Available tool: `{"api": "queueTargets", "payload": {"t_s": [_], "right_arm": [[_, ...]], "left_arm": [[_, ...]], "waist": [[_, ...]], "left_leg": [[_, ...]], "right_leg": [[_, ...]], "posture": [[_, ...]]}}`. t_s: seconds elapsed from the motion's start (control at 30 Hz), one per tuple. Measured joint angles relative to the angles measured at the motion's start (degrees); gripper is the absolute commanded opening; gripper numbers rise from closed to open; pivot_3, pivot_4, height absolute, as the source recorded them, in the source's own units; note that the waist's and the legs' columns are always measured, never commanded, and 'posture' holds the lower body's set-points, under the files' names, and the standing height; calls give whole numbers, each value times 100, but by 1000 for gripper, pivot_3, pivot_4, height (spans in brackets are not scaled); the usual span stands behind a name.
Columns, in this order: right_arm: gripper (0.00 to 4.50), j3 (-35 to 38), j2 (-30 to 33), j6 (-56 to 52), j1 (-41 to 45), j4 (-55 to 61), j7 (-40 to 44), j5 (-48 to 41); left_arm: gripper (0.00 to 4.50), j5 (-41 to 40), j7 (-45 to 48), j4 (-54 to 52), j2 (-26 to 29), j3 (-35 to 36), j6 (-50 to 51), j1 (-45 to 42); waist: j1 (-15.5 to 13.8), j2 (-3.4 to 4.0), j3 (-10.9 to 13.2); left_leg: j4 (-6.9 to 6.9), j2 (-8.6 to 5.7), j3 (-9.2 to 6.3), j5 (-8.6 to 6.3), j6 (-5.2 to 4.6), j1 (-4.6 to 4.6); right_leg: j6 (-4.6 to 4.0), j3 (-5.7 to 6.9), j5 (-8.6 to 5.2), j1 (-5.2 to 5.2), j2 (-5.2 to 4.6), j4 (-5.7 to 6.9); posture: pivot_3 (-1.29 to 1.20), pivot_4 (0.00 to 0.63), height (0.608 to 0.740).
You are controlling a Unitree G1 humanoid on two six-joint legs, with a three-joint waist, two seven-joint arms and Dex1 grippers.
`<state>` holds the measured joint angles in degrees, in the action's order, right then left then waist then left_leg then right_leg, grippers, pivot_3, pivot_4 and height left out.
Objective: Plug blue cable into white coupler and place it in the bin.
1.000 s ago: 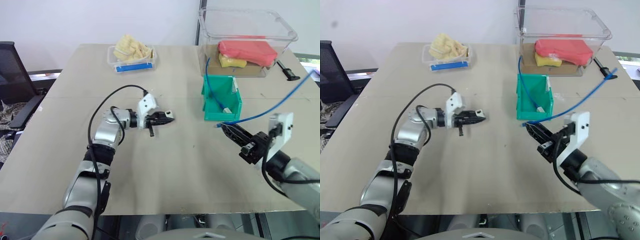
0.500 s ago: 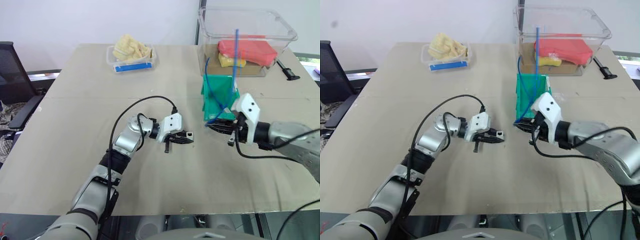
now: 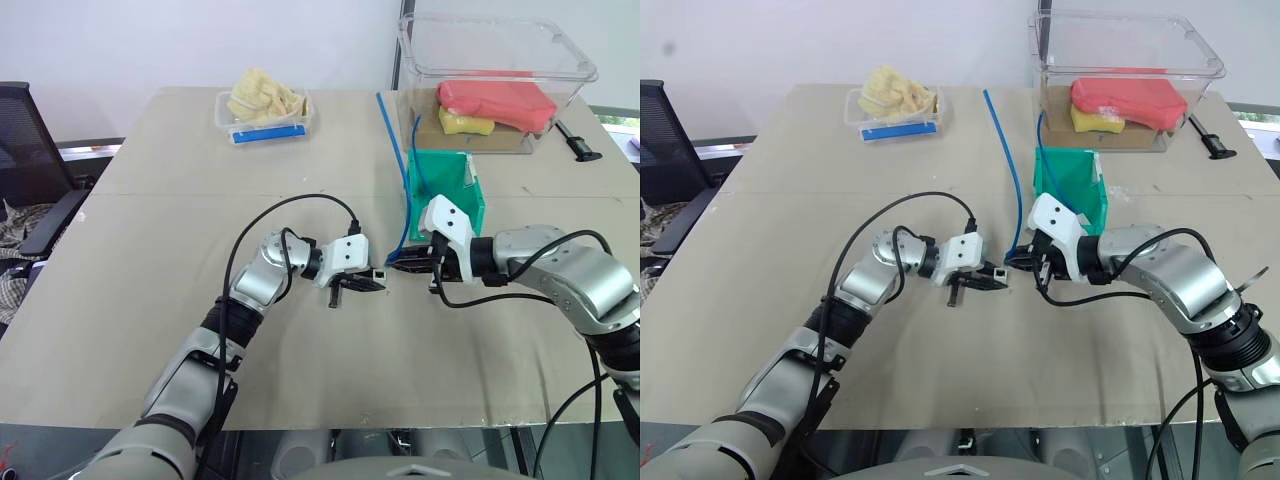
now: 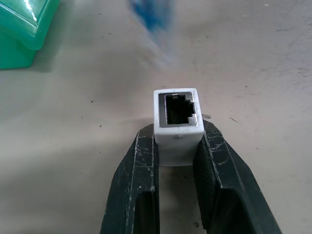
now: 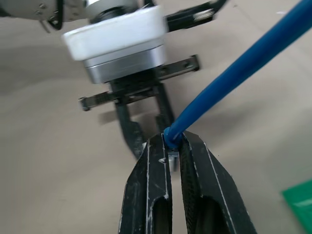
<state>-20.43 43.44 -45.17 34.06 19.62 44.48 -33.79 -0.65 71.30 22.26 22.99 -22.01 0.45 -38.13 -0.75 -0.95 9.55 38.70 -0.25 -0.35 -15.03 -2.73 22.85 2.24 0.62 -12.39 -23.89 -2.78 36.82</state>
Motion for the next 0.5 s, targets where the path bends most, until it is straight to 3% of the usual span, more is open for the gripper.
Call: {"api": "queueTargets", "payload": {"t_s": [0.5], "right_arm": [[0, -114, -486, -23, 66, -335, 458, 701]], "left_arm": [[350, 9, -49, -18, -9, -4, 1, 14]], "waist": [[1, 1, -1]], "left_leg": [[2, -1, 1, 0, 0, -3]], "right_leg": [[0, 0, 0, 1, 0, 3]], "posture": [[0, 150, 740]]}}
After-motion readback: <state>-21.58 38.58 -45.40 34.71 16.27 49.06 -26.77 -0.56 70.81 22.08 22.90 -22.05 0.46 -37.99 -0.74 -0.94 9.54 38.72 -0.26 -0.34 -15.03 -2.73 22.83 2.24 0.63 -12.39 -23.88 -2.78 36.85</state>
